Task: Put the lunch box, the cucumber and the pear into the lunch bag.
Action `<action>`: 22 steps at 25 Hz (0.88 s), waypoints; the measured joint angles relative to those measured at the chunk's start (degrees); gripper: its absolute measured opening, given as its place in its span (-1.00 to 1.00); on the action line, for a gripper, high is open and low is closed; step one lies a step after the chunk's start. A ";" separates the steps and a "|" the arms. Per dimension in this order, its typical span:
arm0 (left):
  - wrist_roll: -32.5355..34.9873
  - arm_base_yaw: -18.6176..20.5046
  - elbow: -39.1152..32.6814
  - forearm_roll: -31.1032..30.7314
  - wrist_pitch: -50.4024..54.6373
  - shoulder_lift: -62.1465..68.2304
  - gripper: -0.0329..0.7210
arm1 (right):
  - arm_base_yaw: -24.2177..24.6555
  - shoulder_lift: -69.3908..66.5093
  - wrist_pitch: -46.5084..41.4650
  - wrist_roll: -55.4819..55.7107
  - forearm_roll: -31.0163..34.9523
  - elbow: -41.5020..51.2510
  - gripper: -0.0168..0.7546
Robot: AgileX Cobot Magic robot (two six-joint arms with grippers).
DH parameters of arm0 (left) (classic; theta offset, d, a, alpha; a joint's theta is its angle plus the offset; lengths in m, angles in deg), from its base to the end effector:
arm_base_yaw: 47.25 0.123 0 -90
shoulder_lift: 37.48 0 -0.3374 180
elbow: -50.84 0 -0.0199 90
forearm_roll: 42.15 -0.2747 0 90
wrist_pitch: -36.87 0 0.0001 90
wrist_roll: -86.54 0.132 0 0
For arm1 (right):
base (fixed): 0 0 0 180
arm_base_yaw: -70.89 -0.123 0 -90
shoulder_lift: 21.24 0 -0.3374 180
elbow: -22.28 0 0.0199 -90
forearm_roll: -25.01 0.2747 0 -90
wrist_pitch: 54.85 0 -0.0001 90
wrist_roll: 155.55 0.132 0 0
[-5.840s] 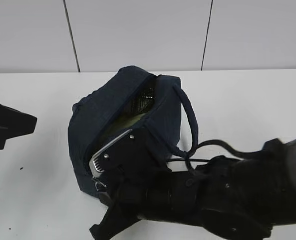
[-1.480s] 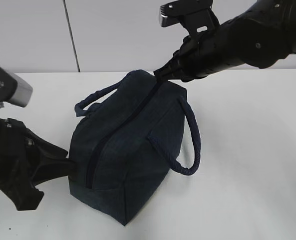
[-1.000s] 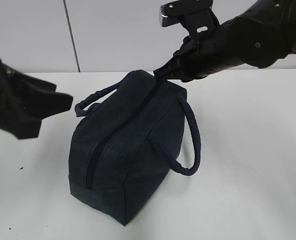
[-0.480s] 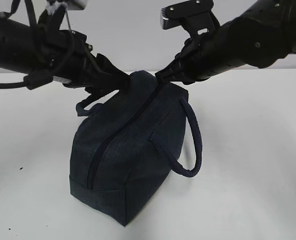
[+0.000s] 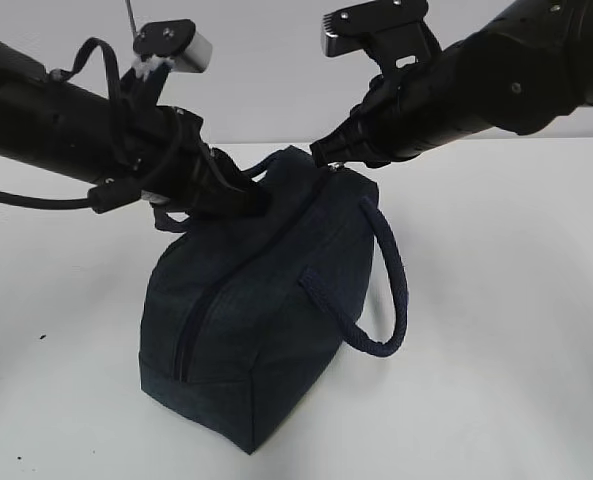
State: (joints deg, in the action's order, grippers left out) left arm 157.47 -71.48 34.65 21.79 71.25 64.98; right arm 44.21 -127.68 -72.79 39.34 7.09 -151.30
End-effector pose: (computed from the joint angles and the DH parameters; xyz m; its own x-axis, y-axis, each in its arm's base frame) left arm 0.3402 -0.2266 0.2572 -0.4997 0.4146 -0.7606 0.7951 0.5680 -0.2127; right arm 0.4139 0.1940 0.2737 -0.5590 -0.3239 -0.7633 -0.4040 0.9103 -0.0904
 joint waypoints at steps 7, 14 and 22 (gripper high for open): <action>-0.05 -0.01 0.06 -0.11 -0.28 -0.83 -0.95 | 2.14 -0.47 0.62 0.00 0.89 0.00 -0.94; -1.22 1.91 0.00 -0.93 -0.65 -4.81 -0.95 | 9.21 -5.89 1.86 0.10 8.72 -0.48 -0.94; -8.00 3.81 -0.17 -4.91 -0.36 -5.46 -0.83 | 9.87 -8.68 -3.28 -16.61 28.12 -2.45 -0.90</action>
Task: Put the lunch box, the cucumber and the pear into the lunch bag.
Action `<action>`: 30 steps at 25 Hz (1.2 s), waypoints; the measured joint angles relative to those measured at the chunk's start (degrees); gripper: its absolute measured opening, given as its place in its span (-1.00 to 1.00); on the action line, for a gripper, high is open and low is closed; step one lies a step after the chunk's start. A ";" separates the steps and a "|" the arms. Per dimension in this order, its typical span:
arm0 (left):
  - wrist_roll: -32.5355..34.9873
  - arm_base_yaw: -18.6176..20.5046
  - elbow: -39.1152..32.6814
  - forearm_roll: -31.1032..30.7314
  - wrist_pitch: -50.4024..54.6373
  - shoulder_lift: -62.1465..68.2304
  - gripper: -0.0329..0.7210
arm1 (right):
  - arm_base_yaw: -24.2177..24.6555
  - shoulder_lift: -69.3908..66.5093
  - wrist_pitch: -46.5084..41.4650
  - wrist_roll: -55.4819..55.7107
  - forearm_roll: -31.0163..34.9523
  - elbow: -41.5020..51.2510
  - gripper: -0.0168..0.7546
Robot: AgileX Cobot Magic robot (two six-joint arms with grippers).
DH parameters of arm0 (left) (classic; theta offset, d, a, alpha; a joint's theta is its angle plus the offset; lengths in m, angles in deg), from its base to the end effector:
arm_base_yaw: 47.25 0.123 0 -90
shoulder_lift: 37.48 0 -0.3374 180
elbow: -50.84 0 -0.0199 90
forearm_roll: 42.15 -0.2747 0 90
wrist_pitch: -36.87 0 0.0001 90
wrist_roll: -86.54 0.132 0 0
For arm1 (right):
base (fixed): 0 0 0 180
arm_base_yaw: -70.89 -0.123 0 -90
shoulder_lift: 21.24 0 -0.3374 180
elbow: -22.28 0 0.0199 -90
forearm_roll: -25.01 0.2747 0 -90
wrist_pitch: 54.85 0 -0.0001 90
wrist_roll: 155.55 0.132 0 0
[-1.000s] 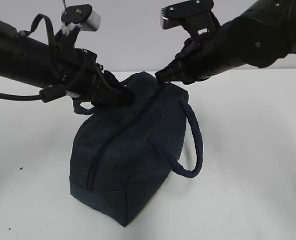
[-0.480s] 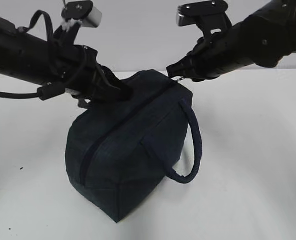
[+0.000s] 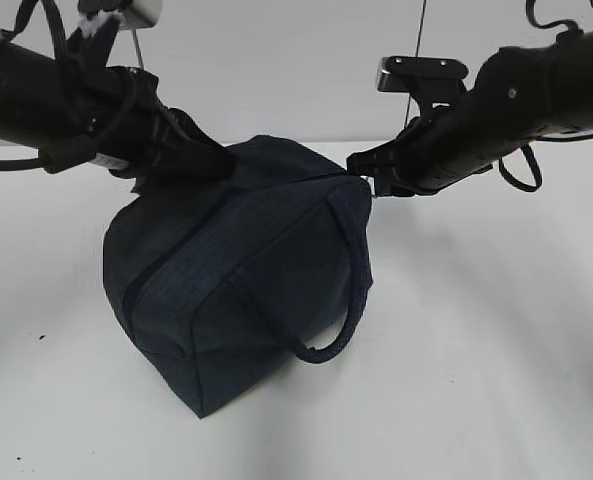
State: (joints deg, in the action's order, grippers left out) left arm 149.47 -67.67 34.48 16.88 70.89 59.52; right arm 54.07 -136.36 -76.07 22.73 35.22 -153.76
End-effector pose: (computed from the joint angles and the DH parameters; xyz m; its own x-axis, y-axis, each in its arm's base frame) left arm 0.3401 -0.1943 0.2889 -0.5279 0.3404 -0.7782 0.7272 0.6544 -0.2071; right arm 0.4547 0.1463 0.2114 -0.7710 -0.0914 -0.6302 -0.2256 0.9647 0.1361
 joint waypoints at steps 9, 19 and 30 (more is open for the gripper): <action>-4.39 0.57 0.12 -6.54 1.96 -1.95 0.11 | 1.14 1.02 -21.86 -20.35 14.52 -15.92 0.39; -49.70 0.57 0.12 -48.24 12.98 -18.35 -0.02 | 1.14 10.14 -33.46 -12.24 7.35 -15.91 0.37; -69.48 0.57 -12.24 -61.38 27.17 -46.67 -0.07 | 1.14 31.16 -35.75 -10.79 5.10 12.22 0.30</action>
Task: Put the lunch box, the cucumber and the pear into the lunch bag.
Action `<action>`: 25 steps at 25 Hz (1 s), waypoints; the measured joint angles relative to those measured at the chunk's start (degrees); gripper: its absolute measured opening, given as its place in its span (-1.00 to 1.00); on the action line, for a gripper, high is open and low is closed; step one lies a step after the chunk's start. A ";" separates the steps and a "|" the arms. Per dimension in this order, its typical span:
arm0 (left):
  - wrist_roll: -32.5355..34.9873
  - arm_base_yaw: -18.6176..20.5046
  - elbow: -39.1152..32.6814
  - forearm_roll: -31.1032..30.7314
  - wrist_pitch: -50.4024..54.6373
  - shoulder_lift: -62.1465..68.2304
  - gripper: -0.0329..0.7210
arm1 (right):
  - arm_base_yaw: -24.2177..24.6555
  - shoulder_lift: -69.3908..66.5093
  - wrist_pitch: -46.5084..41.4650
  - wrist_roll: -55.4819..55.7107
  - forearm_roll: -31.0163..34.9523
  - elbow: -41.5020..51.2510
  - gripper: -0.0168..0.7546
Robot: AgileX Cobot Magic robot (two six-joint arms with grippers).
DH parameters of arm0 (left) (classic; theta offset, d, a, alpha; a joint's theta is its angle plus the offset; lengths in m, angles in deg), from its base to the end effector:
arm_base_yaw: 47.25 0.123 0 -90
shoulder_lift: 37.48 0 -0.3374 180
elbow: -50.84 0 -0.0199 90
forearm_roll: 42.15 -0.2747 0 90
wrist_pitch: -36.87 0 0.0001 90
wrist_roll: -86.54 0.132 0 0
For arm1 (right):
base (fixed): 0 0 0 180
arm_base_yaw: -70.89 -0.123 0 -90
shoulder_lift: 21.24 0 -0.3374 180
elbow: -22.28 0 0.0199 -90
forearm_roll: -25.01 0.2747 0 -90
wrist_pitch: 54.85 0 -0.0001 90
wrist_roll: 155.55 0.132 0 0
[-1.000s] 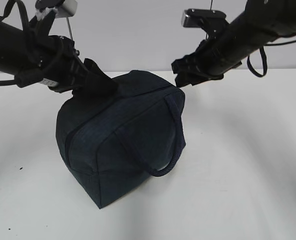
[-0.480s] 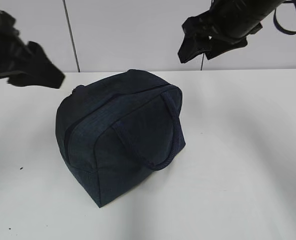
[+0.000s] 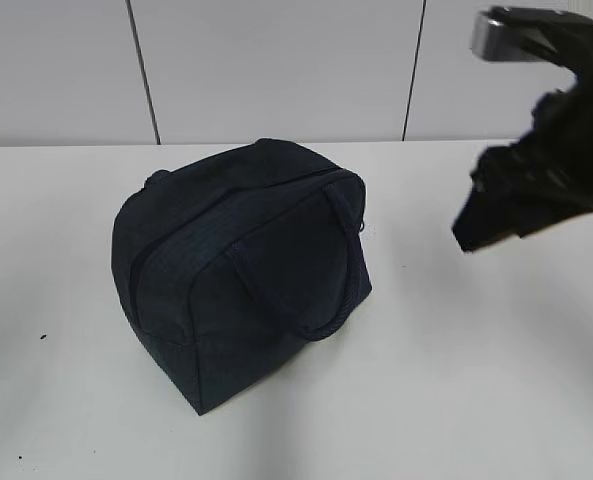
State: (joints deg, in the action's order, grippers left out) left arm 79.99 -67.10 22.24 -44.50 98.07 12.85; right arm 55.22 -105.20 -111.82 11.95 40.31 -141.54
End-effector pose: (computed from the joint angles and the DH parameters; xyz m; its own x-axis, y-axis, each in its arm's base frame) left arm 0.1285 -0.0413 0.3537 -0.7485 0.1699 -0.6411 0.2481 0.9682 -0.0331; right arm 0.2717 0.1066 0.3120 -0.8540 -0.3106 -0.4174 -0.4104 0.8953 0.1735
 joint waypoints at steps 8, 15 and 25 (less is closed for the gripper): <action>0.28 0.00 -10.84 -0.04 5.17 -24.60 -0.08 | 0.00 28.46 -6.03 1.07 -3.22 18.95 0.28; 4.01 0.00 -19.27 -0.06 2.32 -38.05 -0.09 | 0.00 54.52 -9.63 3.38 -6.84 24.88 0.28; 4.08 0.00 -19.88 -0.06 2.27 -40.14 -0.13 | 0.00 72.23 -13.43 4.09 -15.30 28.80 0.28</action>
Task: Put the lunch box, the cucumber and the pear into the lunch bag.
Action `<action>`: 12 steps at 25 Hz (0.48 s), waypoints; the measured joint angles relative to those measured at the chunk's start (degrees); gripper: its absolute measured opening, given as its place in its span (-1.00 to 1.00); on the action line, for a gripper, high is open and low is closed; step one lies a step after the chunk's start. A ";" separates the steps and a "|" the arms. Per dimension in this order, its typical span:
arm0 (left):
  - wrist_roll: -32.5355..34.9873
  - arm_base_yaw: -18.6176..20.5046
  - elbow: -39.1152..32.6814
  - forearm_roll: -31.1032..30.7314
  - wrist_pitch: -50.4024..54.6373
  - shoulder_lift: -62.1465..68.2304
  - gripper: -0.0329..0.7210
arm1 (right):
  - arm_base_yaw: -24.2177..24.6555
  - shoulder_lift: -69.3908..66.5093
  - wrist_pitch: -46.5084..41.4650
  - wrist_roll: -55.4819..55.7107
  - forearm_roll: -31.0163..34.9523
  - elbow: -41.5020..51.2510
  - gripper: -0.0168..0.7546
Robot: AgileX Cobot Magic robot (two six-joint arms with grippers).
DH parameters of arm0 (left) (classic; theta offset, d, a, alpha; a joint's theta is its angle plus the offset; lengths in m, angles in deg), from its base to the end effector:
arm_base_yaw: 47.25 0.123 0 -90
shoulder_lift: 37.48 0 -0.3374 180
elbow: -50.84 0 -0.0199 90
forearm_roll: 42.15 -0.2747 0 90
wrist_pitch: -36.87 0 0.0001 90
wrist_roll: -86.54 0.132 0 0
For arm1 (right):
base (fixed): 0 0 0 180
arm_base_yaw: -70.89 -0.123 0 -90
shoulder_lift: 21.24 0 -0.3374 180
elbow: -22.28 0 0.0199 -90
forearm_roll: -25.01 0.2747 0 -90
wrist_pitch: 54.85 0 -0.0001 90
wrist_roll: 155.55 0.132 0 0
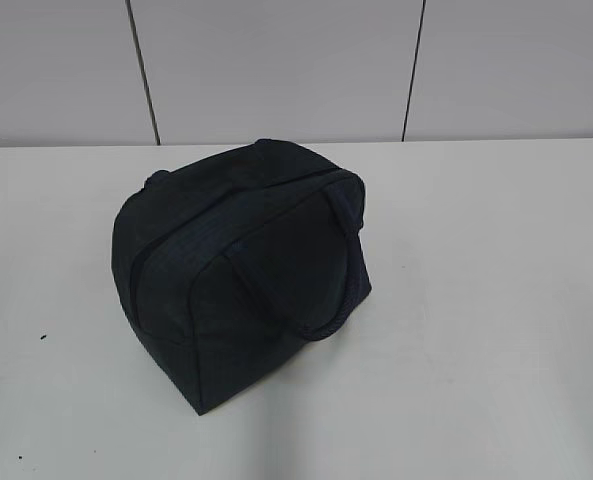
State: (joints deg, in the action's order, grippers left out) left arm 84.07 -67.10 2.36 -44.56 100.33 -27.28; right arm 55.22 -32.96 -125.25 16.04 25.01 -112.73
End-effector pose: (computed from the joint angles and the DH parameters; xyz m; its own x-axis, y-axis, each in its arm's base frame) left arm 0.0054 0.0033 0.2723 -0.5075 0.1574 -0.8472 0.2971 0.9548 -0.0006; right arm -0.0062 -0.0017 0.2792 -0.5352 -0.3020 -0.7889 -0.3522 0.9286 -0.1166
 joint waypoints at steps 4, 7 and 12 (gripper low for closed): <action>0.00 0.00 0.00 0.00 0.00 -2.30 -0.14 | 0.00 4.90 2.90 1.19 0.00 3.69 0.28; 0.00 0.00 0.00 0.00 0.00 -4.00 -0.16 | 0.00 6.04 3.82 2.28 -0.70 4.41 0.28; 0.00 0.00 0.00 0.00 0.01 -4.63 -0.18 | 0.00 6.17 3.91 2.92 -1.20 4.78 0.28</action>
State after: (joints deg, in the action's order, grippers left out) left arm 84.07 -67.10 2.36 -44.56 100.34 -31.92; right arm 55.22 -26.79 -121.34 18.95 23.81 -107.96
